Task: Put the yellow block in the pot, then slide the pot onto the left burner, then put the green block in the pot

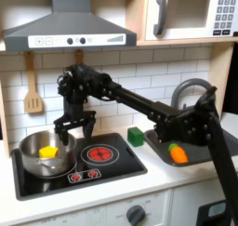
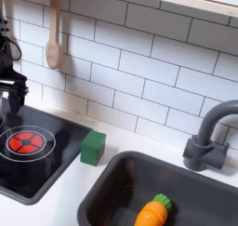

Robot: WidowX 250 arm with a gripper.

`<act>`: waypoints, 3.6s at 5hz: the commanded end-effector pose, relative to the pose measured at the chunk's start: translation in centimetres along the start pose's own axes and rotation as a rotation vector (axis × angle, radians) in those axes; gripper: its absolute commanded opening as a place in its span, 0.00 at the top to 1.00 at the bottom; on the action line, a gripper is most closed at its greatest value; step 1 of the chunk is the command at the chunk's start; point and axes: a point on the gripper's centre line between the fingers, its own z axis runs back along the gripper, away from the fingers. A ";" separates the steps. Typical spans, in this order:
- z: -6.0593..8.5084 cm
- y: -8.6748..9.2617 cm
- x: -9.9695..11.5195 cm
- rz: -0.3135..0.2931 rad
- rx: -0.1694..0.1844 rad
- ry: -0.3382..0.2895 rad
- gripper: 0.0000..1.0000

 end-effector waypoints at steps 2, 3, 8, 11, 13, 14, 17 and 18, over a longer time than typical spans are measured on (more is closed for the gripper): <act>3.1 -2.1 -1.2 -0.050 -0.039 -0.055 0.00; 2.3 -2.8 -2.3 -0.068 -0.048 -0.029 0.00; 2.2 -8.8 -5.0 -0.192 -0.095 -0.025 0.00; 1.6 -10.8 -4.7 -0.286 -0.082 -0.048 0.00; 1.5 -14.4 -3.7 -0.302 -0.117 -0.099 0.00; 1.1 -14.5 -3.7 -0.206 -0.114 -0.109 0.00; -0.9 -16.8 -2.5 -0.110 -0.095 -0.074 0.00; -1.7 -16.7 -2.5 -0.127 -0.088 -0.048 0.00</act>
